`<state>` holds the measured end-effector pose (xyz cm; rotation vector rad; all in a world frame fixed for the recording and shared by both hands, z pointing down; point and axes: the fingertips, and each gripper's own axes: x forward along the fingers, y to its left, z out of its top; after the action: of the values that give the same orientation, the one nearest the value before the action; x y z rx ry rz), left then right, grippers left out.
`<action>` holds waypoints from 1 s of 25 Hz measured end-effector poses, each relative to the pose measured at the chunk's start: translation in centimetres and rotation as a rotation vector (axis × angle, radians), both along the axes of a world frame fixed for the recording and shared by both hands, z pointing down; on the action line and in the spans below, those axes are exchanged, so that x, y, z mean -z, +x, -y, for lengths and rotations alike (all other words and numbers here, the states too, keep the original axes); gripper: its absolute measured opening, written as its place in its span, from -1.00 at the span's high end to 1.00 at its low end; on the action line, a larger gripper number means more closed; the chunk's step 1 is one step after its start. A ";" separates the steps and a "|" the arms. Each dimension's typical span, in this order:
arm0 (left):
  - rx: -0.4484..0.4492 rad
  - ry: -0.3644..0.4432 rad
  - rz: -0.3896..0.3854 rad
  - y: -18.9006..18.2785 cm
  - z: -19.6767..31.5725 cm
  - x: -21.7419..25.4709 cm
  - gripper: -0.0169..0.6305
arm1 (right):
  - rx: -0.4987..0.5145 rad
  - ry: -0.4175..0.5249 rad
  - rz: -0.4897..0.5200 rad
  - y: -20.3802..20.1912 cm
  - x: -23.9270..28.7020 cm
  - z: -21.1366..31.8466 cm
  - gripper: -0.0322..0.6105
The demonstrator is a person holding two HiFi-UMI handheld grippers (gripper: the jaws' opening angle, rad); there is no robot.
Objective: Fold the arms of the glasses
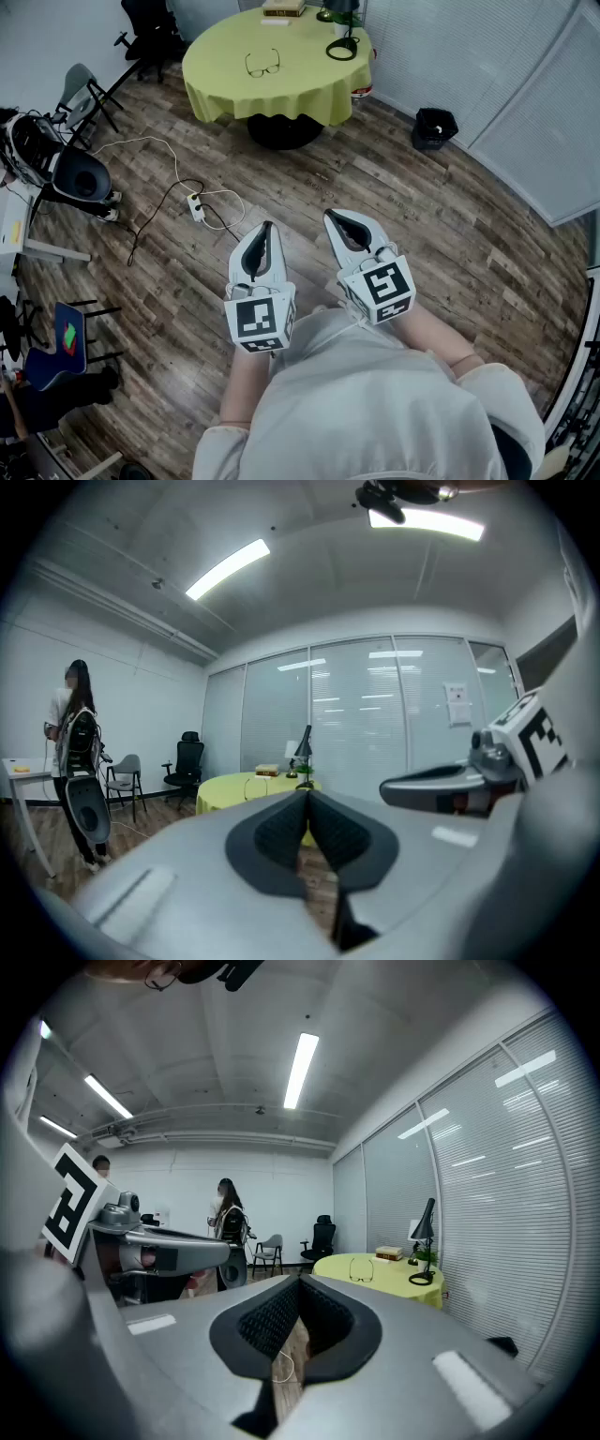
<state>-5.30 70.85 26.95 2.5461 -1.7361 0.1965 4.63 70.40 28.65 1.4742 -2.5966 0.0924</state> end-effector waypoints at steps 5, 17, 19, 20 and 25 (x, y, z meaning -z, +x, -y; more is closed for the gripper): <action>0.005 -0.003 -0.003 -0.6 0.2 -0.2 0.93 | 0.004 -0.004 -0.012 -0.5 -0.3 0.0 0.90; 0.019 -0.044 -0.025 -2.2 1.9 -1.8 0.93 | 0.010 -0.036 -0.030 -1.9 -1.8 1.9 0.90; 0.020 -0.062 -0.029 -2.1 2.6 -2.4 0.93 | 0.016 -0.044 -0.042 -1.8 -2.2 2.4 0.90; 0.020 -0.070 -0.027 -2.0 3.0 -2.7 0.93 | 0.021 -0.049 -0.046 -1.8 -2.4 2.8 0.90; 0.039 -0.084 -0.002 -1.4 5.7 -3.9 0.93 | 0.042 -0.070 -0.041 -1.1 -3.9 6.1 0.90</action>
<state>-6.70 65.10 30.81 2.4512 -1.7361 0.2590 3.55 64.34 32.58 1.3833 -2.5622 0.1452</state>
